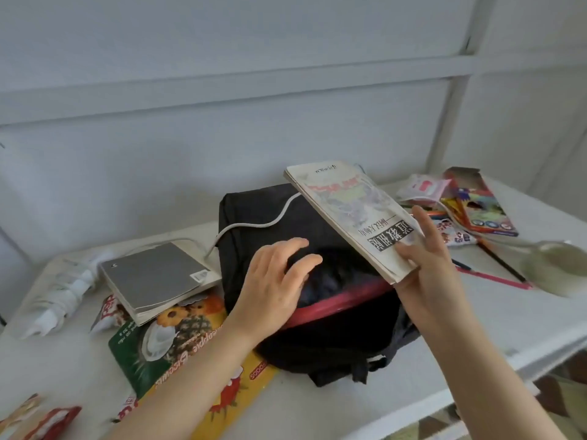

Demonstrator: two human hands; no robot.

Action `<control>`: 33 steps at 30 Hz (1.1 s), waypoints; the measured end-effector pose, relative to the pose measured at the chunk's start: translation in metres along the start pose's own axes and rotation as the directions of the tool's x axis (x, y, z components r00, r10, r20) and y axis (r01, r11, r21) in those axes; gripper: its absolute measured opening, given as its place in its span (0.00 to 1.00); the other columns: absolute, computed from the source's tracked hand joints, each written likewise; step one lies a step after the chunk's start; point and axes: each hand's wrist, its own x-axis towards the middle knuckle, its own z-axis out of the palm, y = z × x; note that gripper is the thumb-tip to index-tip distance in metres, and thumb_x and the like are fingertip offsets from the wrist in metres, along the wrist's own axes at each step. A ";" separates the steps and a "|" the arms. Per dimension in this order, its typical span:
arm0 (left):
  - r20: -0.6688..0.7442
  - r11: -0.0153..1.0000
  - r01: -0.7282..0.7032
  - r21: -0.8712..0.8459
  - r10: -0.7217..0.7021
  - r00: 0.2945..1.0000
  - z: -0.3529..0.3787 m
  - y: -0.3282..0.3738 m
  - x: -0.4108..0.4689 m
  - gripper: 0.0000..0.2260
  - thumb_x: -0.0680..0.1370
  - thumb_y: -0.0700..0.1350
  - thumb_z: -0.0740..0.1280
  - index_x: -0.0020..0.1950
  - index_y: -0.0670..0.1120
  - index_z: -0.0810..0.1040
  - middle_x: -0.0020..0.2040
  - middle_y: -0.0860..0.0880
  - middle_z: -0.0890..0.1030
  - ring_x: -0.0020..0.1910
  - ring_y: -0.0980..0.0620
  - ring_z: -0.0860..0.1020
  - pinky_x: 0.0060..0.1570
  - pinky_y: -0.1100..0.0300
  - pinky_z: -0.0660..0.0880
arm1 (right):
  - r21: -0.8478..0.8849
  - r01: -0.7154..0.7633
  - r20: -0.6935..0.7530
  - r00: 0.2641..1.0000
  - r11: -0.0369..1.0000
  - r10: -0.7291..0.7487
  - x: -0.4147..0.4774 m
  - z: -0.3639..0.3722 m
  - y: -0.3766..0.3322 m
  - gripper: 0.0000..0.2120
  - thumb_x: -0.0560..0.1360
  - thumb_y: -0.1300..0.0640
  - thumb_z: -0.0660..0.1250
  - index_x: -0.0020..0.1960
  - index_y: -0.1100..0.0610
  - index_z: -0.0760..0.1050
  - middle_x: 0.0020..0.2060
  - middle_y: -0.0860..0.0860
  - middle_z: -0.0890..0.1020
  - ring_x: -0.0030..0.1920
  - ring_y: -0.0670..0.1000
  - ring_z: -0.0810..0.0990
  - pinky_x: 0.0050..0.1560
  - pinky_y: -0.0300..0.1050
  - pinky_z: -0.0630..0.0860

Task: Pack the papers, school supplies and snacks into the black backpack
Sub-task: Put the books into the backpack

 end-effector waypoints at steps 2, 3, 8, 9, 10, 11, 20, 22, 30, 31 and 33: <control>0.077 0.983 -0.162 0.087 0.156 0.985 0.008 -0.014 0.005 0.12 0.76 0.37 0.62 0.59 0.45 0.73 0.54 0.46 0.77 0.51 0.48 0.74 0.53 0.56 0.69 | -0.001 0.012 -0.020 1.000 1.000 -0.012 -0.002 -0.004 -0.002 0.27 0.75 0.73 0.56 0.64 0.46 0.73 0.60 0.53 0.79 0.48 0.52 0.84 0.36 0.43 0.81; 0.157 0.980 -0.186 0.071 0.173 0.972 0.011 -0.019 0.008 0.12 0.76 0.38 0.62 0.59 0.45 0.74 0.50 0.46 0.80 0.48 0.48 0.76 0.50 0.56 0.71 | -0.005 0.014 -0.031 0.999 1.000 -0.014 -0.003 -0.006 -0.003 0.27 0.75 0.73 0.57 0.64 0.46 0.73 0.60 0.53 0.79 0.48 0.52 0.84 0.36 0.43 0.80; 0.476 0.996 -0.059 0.064 0.021 0.879 0.010 -0.020 0.007 0.29 0.70 0.59 0.68 0.66 0.46 0.69 0.43 0.52 0.82 0.41 0.53 0.80 0.45 0.59 0.76 | -0.018 0.027 -0.085 0.996 0.999 -0.029 -0.007 -0.016 -0.003 0.27 0.76 0.73 0.56 0.63 0.45 0.73 0.59 0.54 0.79 0.46 0.52 0.84 0.36 0.43 0.81; 0.496 0.998 -0.026 0.050 -0.002 0.868 0.010 -0.019 0.007 0.30 0.70 0.58 0.70 0.68 0.47 0.66 0.44 0.51 0.81 0.42 0.53 0.80 0.44 0.60 0.76 | -0.013 0.024 -0.102 0.994 1.000 -0.026 -0.008 -0.019 -0.003 0.27 0.76 0.73 0.56 0.63 0.46 0.73 0.59 0.54 0.79 0.46 0.52 0.84 0.37 0.43 0.81; 0.500 0.999 0.043 0.005 -0.040 0.865 0.008 -0.018 0.009 0.29 0.72 0.54 0.69 0.69 0.48 0.63 0.45 0.51 0.81 0.42 0.52 0.80 0.43 0.61 0.75 | -0.008 0.022 -0.117 0.993 1.000 -0.023 -0.009 -0.021 -0.003 0.26 0.76 0.73 0.56 0.63 0.46 0.73 0.59 0.55 0.79 0.47 0.53 0.83 0.37 0.43 0.82; 0.492 0.989 0.137 -0.049 -0.095 0.866 0.007 -0.020 0.013 0.26 0.75 0.51 0.68 0.69 0.50 0.61 0.46 0.51 0.80 0.41 0.52 0.79 0.41 0.61 0.75 | -0.005 0.021 -0.128 0.992 1.000 -0.021 -0.010 -0.023 -0.003 0.27 0.76 0.73 0.56 0.63 0.46 0.73 0.59 0.55 0.79 0.47 0.53 0.83 0.36 0.43 0.82; 0.648 0.686 0.676 -0.269 -0.390 0.654 0.018 -0.094 0.065 0.25 0.78 0.44 0.64 0.66 0.60 0.53 0.51 0.46 0.79 0.48 0.48 0.79 0.57 0.51 0.73 | -0.050 -0.004 -0.167 0.986 0.999 -0.004 -0.014 -0.036 -0.002 0.28 0.76 0.72 0.56 0.64 0.44 0.73 0.58 0.57 0.79 0.40 0.52 0.84 0.30 0.40 0.79; 0.531 0.816 0.546 -0.190 -0.383 0.756 0.023 -0.091 0.062 0.28 0.77 0.43 0.65 0.70 0.55 0.54 0.50 0.51 0.77 0.46 0.51 0.78 0.51 0.55 0.73 | -0.068 -0.013 -0.179 0.984 0.998 0.000 -0.015 -0.039 -0.001 0.28 0.76 0.72 0.56 0.66 0.44 0.72 0.59 0.57 0.79 0.41 0.52 0.84 0.31 0.41 0.79; 0.242 0.998 -0.025 0.063 0.009 0.970 0.032 -0.080 0.025 0.20 0.70 0.33 0.69 0.60 0.49 0.79 0.58 0.40 0.77 0.48 0.40 0.80 0.36 0.55 0.78 | -0.116 -0.057 -0.187 0.982 0.992 0.034 -0.015 -0.054 -0.002 0.28 0.75 0.71 0.57 0.63 0.41 0.73 0.57 0.56 0.80 0.43 0.54 0.83 0.33 0.44 0.81; 0.251 0.996 -0.059 0.068 0.040 0.967 0.030 -0.080 0.023 0.18 0.73 0.37 0.67 0.61 0.50 0.79 0.59 0.41 0.77 0.48 0.41 0.80 0.33 0.56 0.77 | -0.119 -0.065 -0.187 0.981 0.991 0.041 -0.015 -0.057 -0.003 0.29 0.75 0.71 0.57 0.63 0.41 0.73 0.57 0.56 0.80 0.42 0.53 0.83 0.32 0.44 0.81; 0.329 0.990 -0.093 0.107 0.053 0.943 0.026 -0.080 0.020 0.17 0.76 0.51 0.61 0.64 0.53 0.76 0.63 0.42 0.75 0.51 0.43 0.80 0.29 0.59 0.76 | -0.123 -0.076 -0.184 0.982 0.989 0.053 -0.015 -0.061 -0.004 0.29 0.75 0.71 0.57 0.64 0.42 0.72 0.57 0.56 0.80 0.41 0.54 0.83 0.30 0.44 0.80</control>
